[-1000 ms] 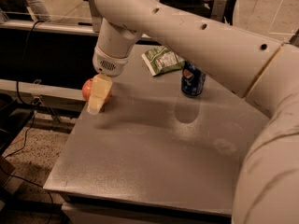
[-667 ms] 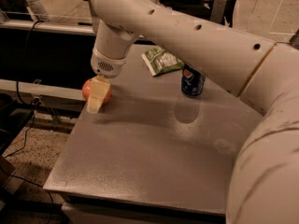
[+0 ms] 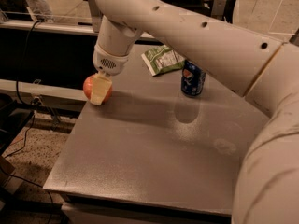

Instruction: Pick apple

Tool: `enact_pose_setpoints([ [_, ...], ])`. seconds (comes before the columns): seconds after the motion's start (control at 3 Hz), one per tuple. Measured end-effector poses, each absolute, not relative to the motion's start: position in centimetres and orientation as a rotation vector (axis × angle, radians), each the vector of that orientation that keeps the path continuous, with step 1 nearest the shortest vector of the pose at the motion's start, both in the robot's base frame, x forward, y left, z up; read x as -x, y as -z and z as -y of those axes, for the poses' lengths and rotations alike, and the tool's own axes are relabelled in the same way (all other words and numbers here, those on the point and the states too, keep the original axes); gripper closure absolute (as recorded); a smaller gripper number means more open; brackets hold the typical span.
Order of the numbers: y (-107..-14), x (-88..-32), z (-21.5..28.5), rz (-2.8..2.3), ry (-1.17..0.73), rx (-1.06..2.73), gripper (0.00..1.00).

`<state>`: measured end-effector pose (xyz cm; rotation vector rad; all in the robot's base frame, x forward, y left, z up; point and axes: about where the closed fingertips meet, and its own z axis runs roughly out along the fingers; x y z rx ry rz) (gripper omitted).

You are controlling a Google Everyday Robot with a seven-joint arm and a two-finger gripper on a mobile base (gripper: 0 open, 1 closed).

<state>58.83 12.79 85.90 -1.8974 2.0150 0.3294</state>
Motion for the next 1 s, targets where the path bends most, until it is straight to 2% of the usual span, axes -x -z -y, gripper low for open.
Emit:
enact_pose_setpoints([
  [0.33,-89.9,-58.3,-10.7,-1.953,-0.313,1.895,1.0],
  [1.0,-96.1,-58.0,-8.3,-1.832,-0.304,1.961,1.0],
])
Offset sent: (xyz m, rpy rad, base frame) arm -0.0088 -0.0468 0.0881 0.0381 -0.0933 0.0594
